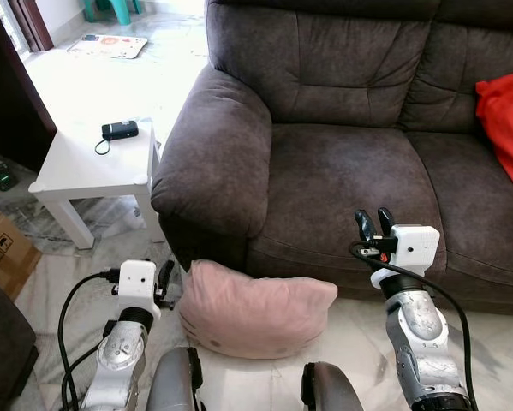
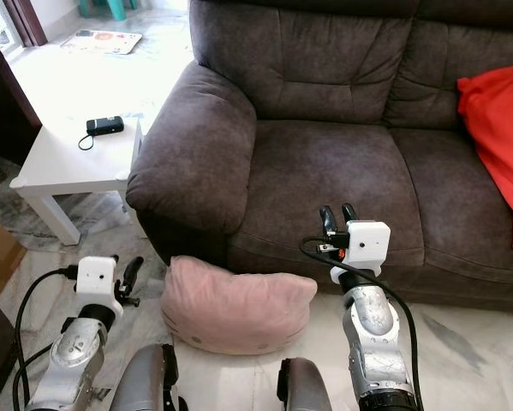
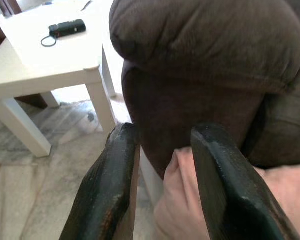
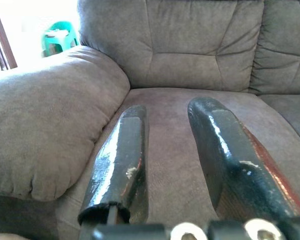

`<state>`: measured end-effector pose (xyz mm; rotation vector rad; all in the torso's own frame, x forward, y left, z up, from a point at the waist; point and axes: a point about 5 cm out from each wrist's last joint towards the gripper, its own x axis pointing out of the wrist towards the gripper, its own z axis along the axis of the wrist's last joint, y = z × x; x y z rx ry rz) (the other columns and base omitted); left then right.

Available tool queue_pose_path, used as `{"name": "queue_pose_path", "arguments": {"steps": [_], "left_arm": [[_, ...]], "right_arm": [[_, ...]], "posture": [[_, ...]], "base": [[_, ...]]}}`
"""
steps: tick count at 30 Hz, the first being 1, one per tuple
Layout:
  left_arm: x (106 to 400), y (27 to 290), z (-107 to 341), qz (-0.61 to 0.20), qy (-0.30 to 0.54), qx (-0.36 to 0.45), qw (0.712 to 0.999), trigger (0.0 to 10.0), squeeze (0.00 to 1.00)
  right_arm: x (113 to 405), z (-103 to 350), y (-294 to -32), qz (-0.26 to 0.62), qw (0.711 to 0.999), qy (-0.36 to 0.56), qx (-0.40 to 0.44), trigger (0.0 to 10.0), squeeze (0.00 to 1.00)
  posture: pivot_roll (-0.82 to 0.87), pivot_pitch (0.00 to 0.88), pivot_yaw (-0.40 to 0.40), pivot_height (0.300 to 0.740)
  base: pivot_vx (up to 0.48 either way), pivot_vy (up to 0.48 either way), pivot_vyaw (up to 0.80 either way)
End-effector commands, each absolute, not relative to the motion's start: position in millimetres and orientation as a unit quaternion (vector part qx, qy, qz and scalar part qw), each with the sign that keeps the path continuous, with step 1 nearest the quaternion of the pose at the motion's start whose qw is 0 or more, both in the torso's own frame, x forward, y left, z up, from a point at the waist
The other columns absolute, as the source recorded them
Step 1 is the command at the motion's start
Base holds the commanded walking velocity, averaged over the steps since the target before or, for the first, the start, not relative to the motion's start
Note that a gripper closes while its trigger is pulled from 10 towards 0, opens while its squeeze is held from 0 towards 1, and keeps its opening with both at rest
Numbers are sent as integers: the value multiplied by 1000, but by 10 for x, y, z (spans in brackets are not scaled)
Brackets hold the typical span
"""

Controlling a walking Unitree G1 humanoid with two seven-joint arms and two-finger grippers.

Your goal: Move the pillow to the sofa from floor

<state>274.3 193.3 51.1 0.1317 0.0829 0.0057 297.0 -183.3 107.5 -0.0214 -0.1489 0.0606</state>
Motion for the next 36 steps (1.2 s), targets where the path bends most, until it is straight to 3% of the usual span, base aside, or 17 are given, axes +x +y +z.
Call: {"name": "queue_pose_path", "arguments": {"steps": [1, 7, 12, 29, 36], "left_arm": [[2718, 1928, 459, 2, 49, 68, 996, 10000, 0], [2735, 1936, 496, 10, 36, 67, 997, 10000, 0], [2761, 1951, 503, 18, 36, 69, 997, 10000, 0], [2783, 1905, 525, 6, 29, 73, 997, 10000, 0], [2786, 1896, 523, 5, 29, 72, 997, 10000, 0]], "right_arm": [[2953, 1027, -1844, 28, 998, -64, -8, 10000, 0], [2959, 1039, -1828, 36, 997, -66, -21, 10000, 0], [2956, 1050, -1801, 44, 996, -70, -27, 10000, 0], [2958, 1046, -1829, 31, 997, -71, -13, 10000, 0], [2960, 1046, -1811, 41, 996, -68, -27, 10000, 0]], "posture": [[-41, 124, -41, 602], [-41, 123, -41, 602], [-41, 123, -41, 602], [-41, 126, -39, 602], [-41, 126, -42, 602]], "base": [[0, 0, 0], [0, 0, 0], [0, 0, 785], [0, 0, 0], [256, 0, 78]]}}
